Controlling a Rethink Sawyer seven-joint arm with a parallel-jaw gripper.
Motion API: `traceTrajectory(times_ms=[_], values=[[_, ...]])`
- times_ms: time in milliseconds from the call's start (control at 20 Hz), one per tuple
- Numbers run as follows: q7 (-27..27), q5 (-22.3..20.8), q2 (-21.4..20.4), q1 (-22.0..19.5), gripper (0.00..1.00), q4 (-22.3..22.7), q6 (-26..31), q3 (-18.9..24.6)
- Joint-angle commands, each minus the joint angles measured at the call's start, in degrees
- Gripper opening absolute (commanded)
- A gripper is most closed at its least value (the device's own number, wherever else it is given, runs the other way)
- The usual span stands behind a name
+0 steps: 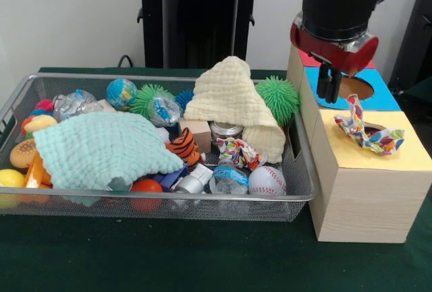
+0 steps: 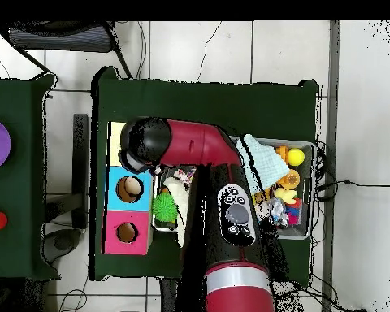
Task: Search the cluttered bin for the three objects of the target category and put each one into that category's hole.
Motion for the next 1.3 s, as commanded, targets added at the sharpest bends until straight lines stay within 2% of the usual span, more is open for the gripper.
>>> traceTrajectory(times_ms=[50, 250, 500, 650, 900, 1300], values=[[-7.7, -2.35, 0.39, -2.97, 0.0, 0.79, 1.04, 4.41], [-5.71, 0.13, 2.44, -4.28, 0.0, 3.09, -9.16, 7.65], [-3.02, 1.37, 2.99, -3.98, 0.0, 4.98, -13.66, 9.6], [-1.78, 1.92, 3.82, -4.04, 0.0, 6.33, -14.97, 10.19], [-0.05, 2.38, 2.71, -3.52, 0.0, 8.68, -14.81, 9.6], [0.69, -0.4, 4.61, -1.74, 0.0, 6.72, -14.28, 6.54]])
